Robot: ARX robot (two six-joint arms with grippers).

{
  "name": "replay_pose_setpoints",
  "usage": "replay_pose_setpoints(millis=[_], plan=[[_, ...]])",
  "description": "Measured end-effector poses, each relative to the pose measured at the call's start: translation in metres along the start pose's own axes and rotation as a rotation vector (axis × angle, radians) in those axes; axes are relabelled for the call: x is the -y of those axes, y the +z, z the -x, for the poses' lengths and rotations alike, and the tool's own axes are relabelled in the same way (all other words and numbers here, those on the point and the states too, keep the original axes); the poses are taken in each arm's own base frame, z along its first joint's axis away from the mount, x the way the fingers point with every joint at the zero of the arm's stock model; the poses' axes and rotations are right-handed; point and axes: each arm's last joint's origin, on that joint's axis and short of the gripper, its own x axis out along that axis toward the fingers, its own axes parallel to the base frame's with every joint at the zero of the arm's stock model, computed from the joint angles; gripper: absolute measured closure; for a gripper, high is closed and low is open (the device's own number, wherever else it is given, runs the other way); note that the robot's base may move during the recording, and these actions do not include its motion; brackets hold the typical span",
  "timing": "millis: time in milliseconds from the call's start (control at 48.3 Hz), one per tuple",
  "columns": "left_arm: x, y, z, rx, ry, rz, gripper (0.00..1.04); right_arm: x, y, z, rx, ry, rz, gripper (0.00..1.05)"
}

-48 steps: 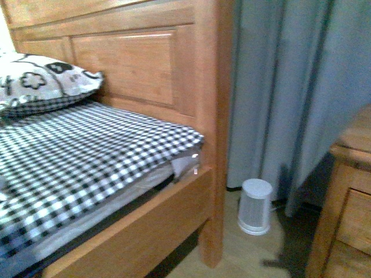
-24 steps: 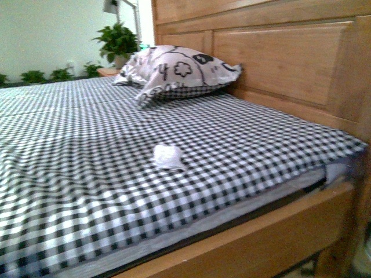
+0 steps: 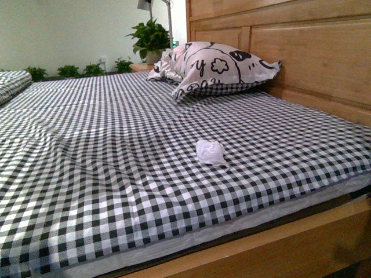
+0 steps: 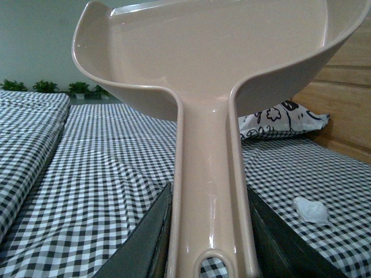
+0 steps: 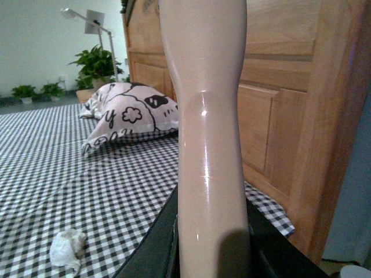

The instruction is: Clean up trash

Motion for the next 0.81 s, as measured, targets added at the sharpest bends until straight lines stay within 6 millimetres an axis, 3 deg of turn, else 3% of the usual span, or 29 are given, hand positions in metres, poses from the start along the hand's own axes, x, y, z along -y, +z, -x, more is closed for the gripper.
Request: replay_pose_setpoints(millis=[166, 249, 497, 808], plan=[[-0.002, 0.007, -0.004, -0.314, 0.036, -0.044, 0.76, 0.000, 0.000, 0.000, 0.001, -0.003, 0.000, 0.85], [-0.003, -0.002, -0.006, -0.497, -0.024, -0.096, 0.76, 0.000, 0.000, 0.000, 0.002, 0.003, 0.000, 0.85], [-0.012, -0.027, -0.056, -0.579, -0.230, -0.293, 0.76, 0.000, 0.000, 0.000, 0.002, 0.000, 0.000, 0.85], [-0.021, -0.064, -0.094, -0.610, -0.413, -0.420, 0.76, 0.000, 0.000, 0.000, 0.002, 0.000, 0.000, 0.85]])
